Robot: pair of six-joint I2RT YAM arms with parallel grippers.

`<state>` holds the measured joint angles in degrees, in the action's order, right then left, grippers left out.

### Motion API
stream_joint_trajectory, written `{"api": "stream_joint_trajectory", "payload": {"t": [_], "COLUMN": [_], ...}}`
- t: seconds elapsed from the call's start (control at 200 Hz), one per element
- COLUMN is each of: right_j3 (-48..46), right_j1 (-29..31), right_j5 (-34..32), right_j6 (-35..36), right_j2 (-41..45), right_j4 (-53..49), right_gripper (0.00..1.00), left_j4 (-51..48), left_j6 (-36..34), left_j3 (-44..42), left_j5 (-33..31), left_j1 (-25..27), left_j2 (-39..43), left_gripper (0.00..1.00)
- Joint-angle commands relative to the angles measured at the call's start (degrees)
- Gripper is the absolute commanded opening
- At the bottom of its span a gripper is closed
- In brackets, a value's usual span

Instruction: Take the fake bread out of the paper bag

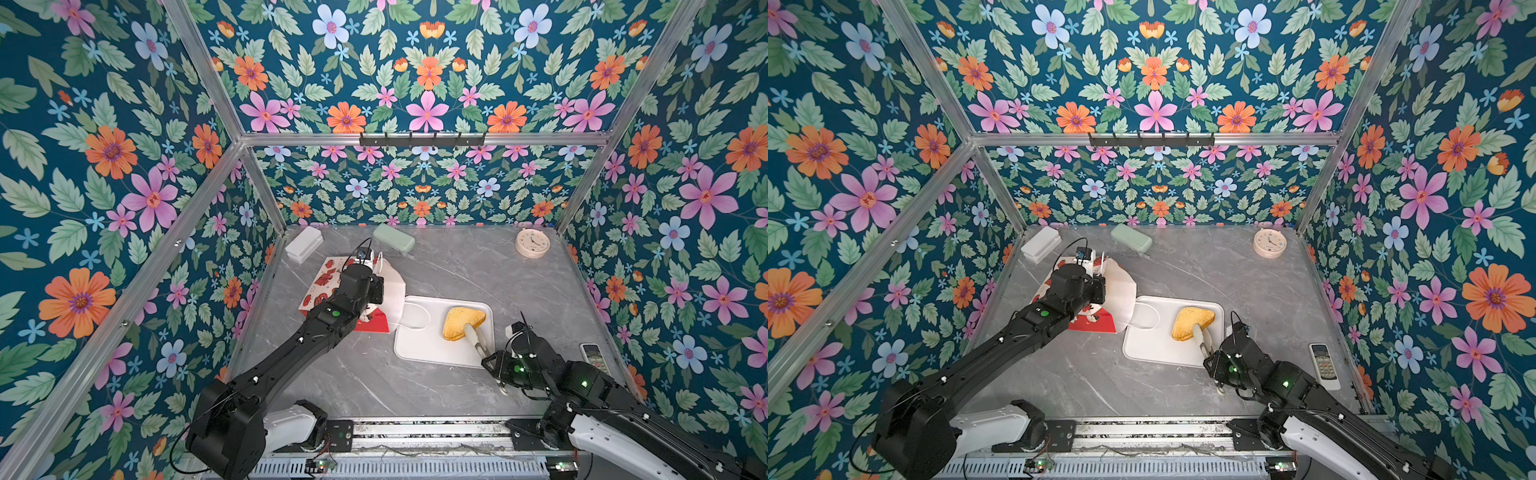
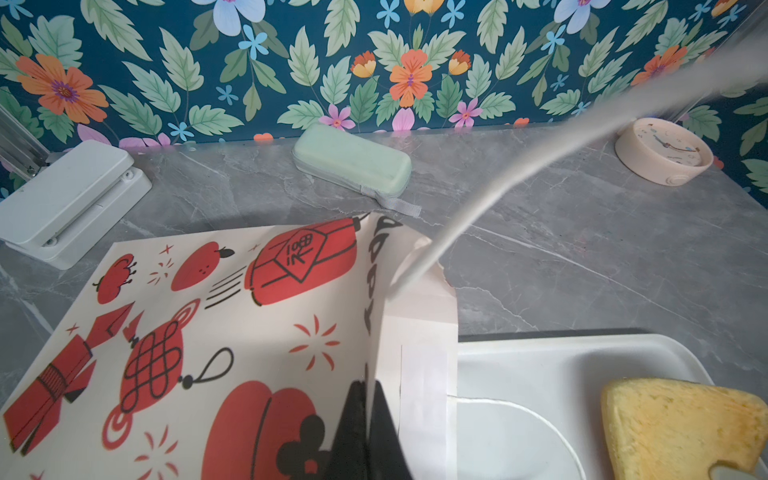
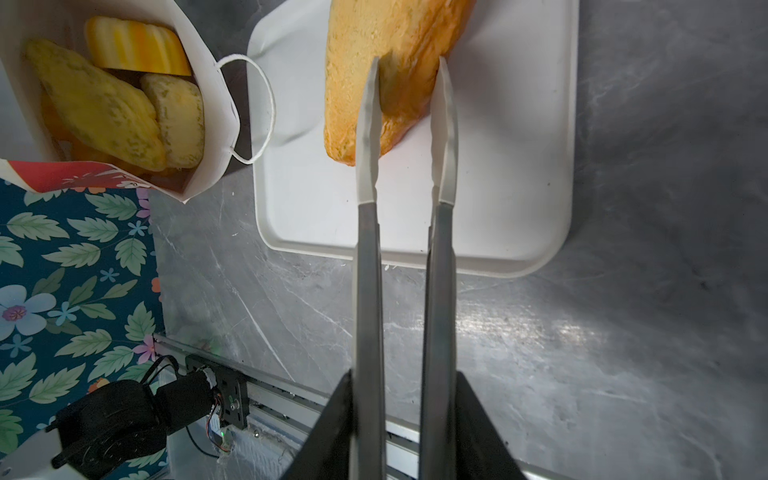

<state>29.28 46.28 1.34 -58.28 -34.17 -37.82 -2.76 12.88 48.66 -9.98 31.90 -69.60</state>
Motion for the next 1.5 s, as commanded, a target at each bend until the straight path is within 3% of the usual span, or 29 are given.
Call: {"api": "stream_joint_trajectory", "payload": {"t": [0.0,0.35,0.605,0.93,1.495], "right_j3": [-0.42,5.88,24.15,44.98,60.97], "right_j1": [0.03,0.02,0.12,0.58,4.88], "right_j5": [-2.70,-3.59,-3.47,-10.12,-19.17], "right_j6": [1.57,4.30,9.95,14.92,19.01], "right_j2": [0.89,-0.12,-16.71,-33.71,-56.84], "right_j4": [3.02,-6.67,-29.39,-53.45,-65.17], "right_gripper": [0.29,0.10,0.06,0.03,0.04], "left_j4": [1.93,2.39,2.67,3.73,6.67], "left_j6": [-0.49,-0.32,-0.57,-0.26,0.12], "left_j3": [-0.12,-0.85,-1.37,-3.34,-6.88], "left_j5": [0.48,0.54,-0.13,-0.05,0.74], "left_j1": [0.00,0.00,0.00,0.00,0.00], "left_j2": [-0.10,-0.01,0.35,1.90,4.17], "left_gripper": [0.00,0.00,0.00,0.00,0.00]}}
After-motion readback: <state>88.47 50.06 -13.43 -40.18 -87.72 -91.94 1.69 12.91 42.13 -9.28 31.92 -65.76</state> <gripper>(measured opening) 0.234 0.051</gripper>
